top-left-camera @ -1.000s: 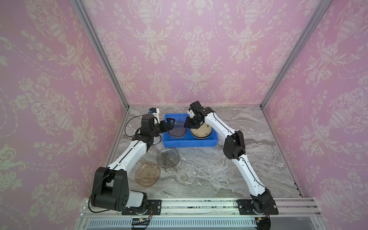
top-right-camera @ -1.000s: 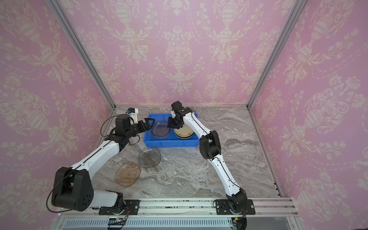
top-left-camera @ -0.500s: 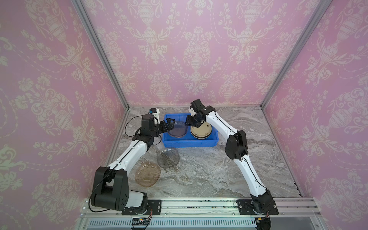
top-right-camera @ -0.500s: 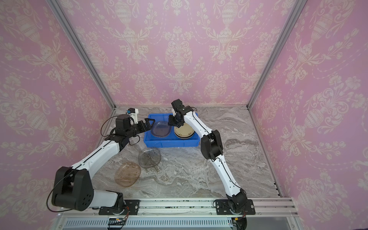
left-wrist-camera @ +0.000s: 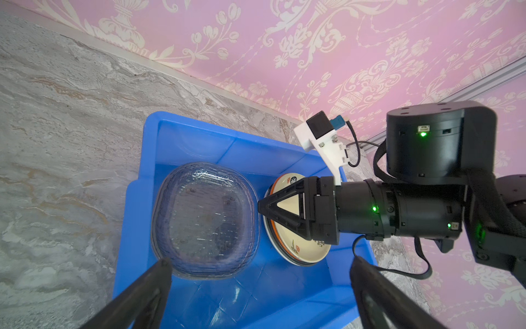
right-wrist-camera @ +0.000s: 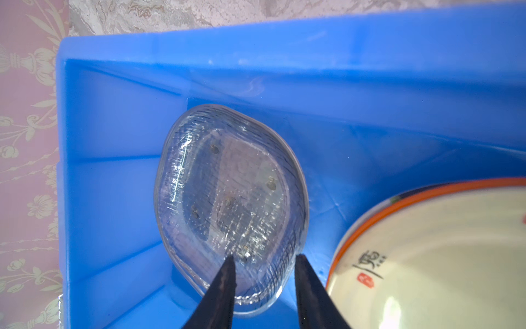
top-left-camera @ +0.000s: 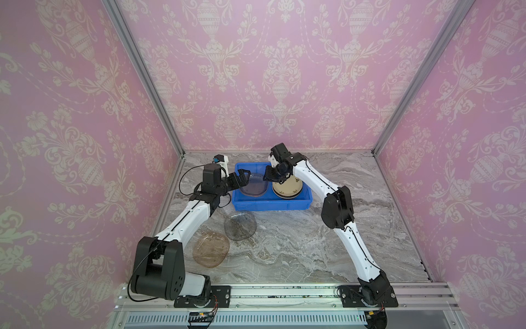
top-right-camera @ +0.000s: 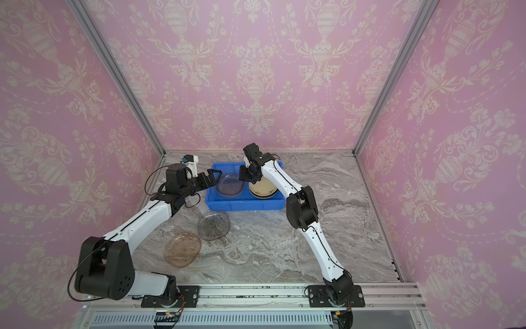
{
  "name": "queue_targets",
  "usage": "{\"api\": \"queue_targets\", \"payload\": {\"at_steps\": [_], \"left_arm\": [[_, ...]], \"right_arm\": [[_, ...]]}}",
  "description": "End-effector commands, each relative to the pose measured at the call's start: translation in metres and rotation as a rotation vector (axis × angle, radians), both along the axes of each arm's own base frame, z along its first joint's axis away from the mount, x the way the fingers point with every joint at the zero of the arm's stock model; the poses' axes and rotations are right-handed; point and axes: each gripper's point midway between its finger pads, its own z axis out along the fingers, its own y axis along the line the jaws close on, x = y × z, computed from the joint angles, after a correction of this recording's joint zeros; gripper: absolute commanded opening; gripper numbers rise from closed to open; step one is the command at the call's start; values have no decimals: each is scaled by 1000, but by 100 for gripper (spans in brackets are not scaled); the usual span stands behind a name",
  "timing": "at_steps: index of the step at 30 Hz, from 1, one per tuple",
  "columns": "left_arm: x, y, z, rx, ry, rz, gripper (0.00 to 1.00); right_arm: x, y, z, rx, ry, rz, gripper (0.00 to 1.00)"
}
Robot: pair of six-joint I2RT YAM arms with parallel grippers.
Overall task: Place the plates into the plastic bin on the countertop
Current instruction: Place the plate in the plastic bin.
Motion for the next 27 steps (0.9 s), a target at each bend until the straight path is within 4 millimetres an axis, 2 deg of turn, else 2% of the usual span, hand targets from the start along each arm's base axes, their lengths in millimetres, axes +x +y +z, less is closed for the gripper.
{"api": "queue_targets", "payload": {"at_steps": [1, 10, 14, 18, 22, 24, 27], "left_arm": [[-2, 3, -8, 0, 17, -1, 99], [0, 0, -17, -3, 37, -10, 99], [1, 2, -19, 1, 39, -4, 99], [-1, 3, -17, 15, 43, -3, 99], [-11, 14, -16, 55, 59, 29, 99], [-19, 21, -16, 56, 76, 43, 99], [-33, 34, -14, 21, 92, 63, 99]], "right_arm": [[-1, 5, -17, 0, 27, -16, 37], [-2, 4, -37, -24, 66, -22, 35], [1, 8, -29, 4, 50, -15, 35], [7, 17, 5, 83, -15, 4, 35], [7, 22, 62, 156, -109, 37, 35], [-2, 22, 91, 171, -149, 57, 36], [-30, 23, 121, 171, -193, 98, 36]]}}
